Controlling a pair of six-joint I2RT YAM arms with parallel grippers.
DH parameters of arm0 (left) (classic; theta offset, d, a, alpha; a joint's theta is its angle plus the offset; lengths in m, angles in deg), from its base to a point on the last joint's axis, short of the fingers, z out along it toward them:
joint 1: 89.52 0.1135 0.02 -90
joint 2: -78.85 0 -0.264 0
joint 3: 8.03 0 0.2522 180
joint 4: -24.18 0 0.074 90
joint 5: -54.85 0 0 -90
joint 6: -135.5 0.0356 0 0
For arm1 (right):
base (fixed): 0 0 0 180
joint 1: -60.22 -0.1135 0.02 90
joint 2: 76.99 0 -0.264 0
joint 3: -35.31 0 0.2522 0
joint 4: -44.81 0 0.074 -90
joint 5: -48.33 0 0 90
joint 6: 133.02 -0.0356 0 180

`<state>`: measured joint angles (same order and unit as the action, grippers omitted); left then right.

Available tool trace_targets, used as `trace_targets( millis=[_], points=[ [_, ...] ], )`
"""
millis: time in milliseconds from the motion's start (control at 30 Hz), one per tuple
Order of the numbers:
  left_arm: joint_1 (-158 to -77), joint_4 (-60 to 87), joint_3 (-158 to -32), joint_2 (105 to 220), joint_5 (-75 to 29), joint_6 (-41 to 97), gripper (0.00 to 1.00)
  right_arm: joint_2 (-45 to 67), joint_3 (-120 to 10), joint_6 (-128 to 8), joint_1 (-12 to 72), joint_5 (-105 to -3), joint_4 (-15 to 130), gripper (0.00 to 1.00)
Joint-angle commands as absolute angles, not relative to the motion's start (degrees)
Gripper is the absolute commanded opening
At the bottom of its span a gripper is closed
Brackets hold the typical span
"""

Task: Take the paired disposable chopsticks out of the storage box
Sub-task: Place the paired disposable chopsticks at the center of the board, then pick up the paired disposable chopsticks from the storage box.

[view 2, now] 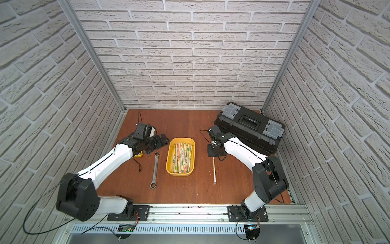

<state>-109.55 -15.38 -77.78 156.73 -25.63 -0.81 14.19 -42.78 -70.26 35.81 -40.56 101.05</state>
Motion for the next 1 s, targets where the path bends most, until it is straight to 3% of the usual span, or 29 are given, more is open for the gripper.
trace_targets(
  millis=[0, 167, 267, 433, 700, 967],
  points=[
    [-110.2, -15.3, -79.2, 157.5, -26.2, -0.6, 0.98, 15.7, -42.5, -69.6, 36.5, -39.5, 98.6, 0.05],
    [-110.4, -14.5, -78.2, 157.8, -26.5, -1.0, 0.98, 16.1, -43.2, -70.1, 37.5, -41.5, 98.1, 0.32],
    [-110.4, -14.4, -77.9, 157.7, -26.5, -1.0, 0.98, 14.2, -43.5, -70.3, 38.1, -43.8, 98.2, 0.41],
    [-110.3, -14.7, -77.5, 157.3, -26.8, -0.8, 0.98, 9.9, -43.7, -71.0, 38.9, -54.0, 96.5, 0.47],
    [-107.9, -14.1, -75.9, 156.6, -26.6, -0.9, 0.98, 6.9, -45.0, -73.9, 38.9, -75.0, 89.3, 0.48],
    [-104.3, -11.9, -73.8, 155.8, -24.6, -0.8, 0.98, 7.1, -47.7, -76.2, 38.3, -81.0, 87.0, 0.48]
  ],
)
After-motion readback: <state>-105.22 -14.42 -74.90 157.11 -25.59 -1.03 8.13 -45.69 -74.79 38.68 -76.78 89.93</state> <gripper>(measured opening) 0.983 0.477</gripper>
